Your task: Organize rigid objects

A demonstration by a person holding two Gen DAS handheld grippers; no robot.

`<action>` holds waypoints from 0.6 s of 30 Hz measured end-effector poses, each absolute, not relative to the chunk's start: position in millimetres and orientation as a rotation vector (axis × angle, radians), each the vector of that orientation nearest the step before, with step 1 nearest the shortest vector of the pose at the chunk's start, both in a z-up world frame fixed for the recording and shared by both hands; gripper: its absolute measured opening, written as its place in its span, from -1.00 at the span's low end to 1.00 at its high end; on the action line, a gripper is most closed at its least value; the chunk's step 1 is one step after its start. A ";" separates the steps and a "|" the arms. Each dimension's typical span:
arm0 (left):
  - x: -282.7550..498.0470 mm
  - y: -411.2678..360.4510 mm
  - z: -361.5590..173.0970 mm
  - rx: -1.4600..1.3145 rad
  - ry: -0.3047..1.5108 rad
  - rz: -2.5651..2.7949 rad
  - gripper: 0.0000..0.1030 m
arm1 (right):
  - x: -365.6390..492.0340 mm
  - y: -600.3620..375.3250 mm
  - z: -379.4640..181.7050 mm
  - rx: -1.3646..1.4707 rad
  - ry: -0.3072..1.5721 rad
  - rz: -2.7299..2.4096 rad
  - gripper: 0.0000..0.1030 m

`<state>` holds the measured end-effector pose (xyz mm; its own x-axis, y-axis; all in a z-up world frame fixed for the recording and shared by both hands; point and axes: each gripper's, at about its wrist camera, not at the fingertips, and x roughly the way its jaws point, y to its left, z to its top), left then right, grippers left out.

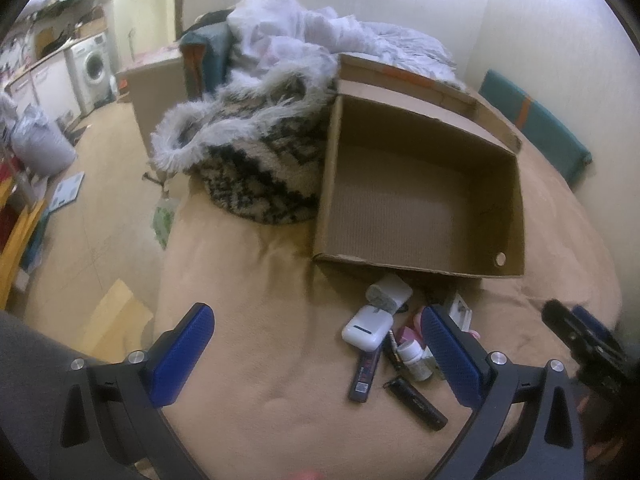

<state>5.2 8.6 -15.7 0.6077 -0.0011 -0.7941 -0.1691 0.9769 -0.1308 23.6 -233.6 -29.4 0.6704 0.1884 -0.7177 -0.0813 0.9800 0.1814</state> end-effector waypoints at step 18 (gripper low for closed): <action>100.5 -35.4 -100.1 -0.103 1.321 -0.093 0.55 | 33.6 -261.2 -47.2 0.302 0.976 0.159 1.00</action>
